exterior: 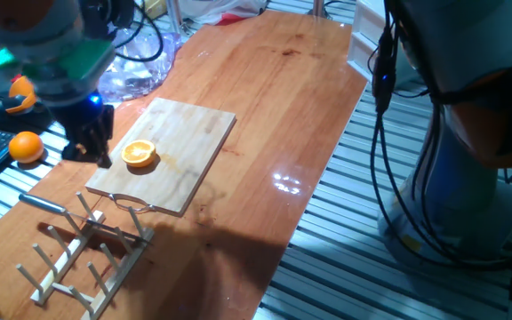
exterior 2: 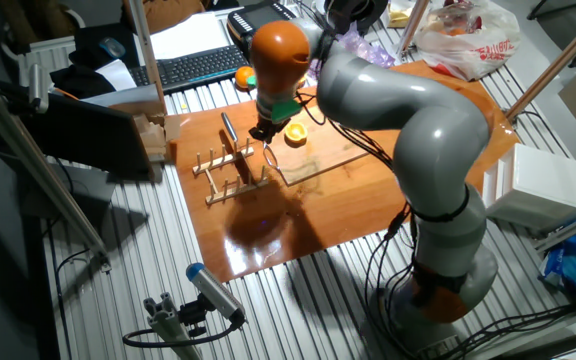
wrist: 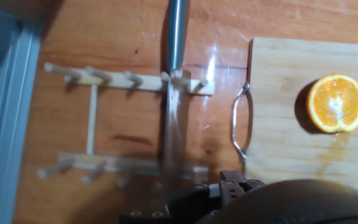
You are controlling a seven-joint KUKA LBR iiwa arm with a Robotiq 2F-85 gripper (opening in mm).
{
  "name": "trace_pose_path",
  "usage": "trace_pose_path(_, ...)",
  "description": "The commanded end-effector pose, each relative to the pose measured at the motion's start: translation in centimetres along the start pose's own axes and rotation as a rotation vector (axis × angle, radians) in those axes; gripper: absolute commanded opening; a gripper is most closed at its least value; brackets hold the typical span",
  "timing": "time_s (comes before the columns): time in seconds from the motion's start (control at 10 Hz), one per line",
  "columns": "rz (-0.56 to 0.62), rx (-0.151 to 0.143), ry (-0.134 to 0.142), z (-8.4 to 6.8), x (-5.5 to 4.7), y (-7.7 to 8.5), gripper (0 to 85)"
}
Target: Chop the orange
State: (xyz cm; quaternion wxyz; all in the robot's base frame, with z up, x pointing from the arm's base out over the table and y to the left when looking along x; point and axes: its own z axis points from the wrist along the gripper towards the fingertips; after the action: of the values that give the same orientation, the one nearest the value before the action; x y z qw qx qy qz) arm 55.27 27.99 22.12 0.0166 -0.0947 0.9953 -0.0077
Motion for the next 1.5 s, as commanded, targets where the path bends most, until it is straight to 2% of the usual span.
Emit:
trace_pose_path(0.0,0.009,0.005,-0.010,0.4,-0.5,2.1,0.0)
trace_pose_path(0.1,0.016,0.021,-0.013,1.0,-1.0,3.2,0.0)
trace_pose_path(0.2,-0.001,0.034,-0.001,1.4,-1.6,3.7,0.0)
trace_pose_path(0.3,-0.002,0.008,0.022,1.9,-2.4,4.0,0.0)
trace_pose_path(0.4,-0.003,0.011,0.018,2.2,-2.9,4.2,0.0)
trace_pose_path(0.5,0.002,0.033,0.022,2.6,-3.3,4.3,0.0)
trace_pose_path(0.6,0.014,0.066,0.029,2.9,-3.5,4.5,17.0)
trace_pose_path(0.7,0.036,0.078,0.018,3.6,-3.5,4.7,17.0)
trace_pose_path(0.9,0.039,0.131,-0.001,5.2,-4.0,5.2,17.0)
trace_pose_path(1.0,0.047,0.130,-0.005,5.9,-4.3,5.4,34.0)
trace_pose_path(1.1,0.039,0.123,-0.003,6.5,-4.7,5.4,34.0)
trace_pose_path(1.4,0.016,0.128,0.000,7.7,-5.6,5.6,34.0)
